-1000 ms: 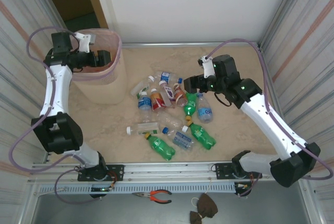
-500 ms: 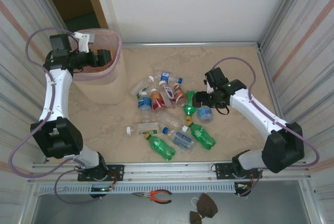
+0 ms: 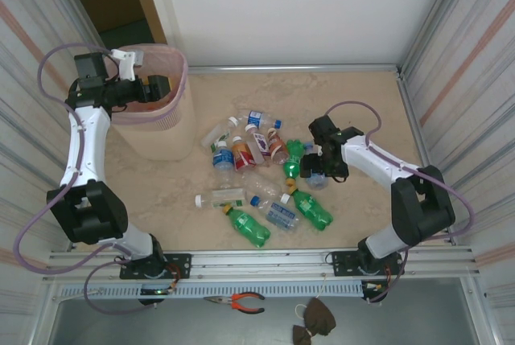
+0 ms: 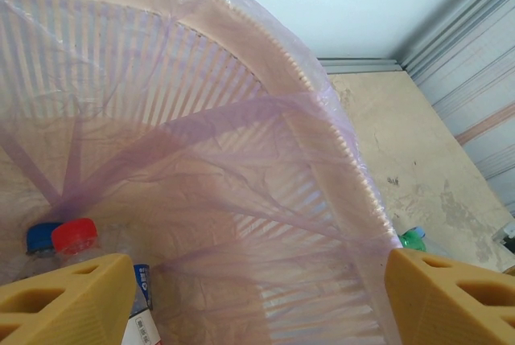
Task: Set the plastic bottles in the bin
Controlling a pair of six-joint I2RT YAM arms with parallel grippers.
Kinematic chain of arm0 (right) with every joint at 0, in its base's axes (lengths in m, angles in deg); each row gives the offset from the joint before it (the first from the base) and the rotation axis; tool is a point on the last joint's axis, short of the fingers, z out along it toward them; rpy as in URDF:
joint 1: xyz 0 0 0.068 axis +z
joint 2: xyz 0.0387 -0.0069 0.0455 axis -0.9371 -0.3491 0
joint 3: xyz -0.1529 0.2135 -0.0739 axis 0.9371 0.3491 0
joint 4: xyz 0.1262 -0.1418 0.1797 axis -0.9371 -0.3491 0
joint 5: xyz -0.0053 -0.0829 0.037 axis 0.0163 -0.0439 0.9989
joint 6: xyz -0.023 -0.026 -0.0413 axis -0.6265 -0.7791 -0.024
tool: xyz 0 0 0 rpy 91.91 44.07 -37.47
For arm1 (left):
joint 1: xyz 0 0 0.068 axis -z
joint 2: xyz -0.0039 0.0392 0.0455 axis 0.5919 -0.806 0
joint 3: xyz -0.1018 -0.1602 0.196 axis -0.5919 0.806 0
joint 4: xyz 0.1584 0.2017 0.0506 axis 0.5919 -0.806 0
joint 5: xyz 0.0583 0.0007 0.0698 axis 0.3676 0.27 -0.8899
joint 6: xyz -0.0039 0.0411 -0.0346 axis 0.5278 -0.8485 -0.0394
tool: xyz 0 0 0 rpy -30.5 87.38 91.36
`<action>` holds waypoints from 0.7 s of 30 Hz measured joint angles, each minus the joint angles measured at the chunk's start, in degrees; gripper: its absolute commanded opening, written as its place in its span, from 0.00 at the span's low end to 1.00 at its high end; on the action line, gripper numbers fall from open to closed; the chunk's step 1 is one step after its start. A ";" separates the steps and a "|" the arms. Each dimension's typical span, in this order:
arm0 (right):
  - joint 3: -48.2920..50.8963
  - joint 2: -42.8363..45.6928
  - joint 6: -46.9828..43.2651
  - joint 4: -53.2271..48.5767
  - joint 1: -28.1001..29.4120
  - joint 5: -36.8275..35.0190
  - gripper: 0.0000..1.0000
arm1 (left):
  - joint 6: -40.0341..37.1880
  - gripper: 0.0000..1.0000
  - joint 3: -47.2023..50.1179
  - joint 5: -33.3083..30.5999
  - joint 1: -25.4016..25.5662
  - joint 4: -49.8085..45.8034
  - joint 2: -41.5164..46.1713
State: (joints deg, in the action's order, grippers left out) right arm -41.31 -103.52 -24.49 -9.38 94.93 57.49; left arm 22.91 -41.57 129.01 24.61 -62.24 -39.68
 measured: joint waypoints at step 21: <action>0.39 -6.75 -0.13 5.27 -2.27 -0.04 0.81 | 0.17 0.80 0.13 0.04 -0.70 0.20 -0.04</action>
State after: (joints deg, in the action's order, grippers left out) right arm -40.91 -110.28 -24.62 -4.11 92.66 57.45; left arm 23.08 -41.44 129.05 23.91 -62.04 -39.72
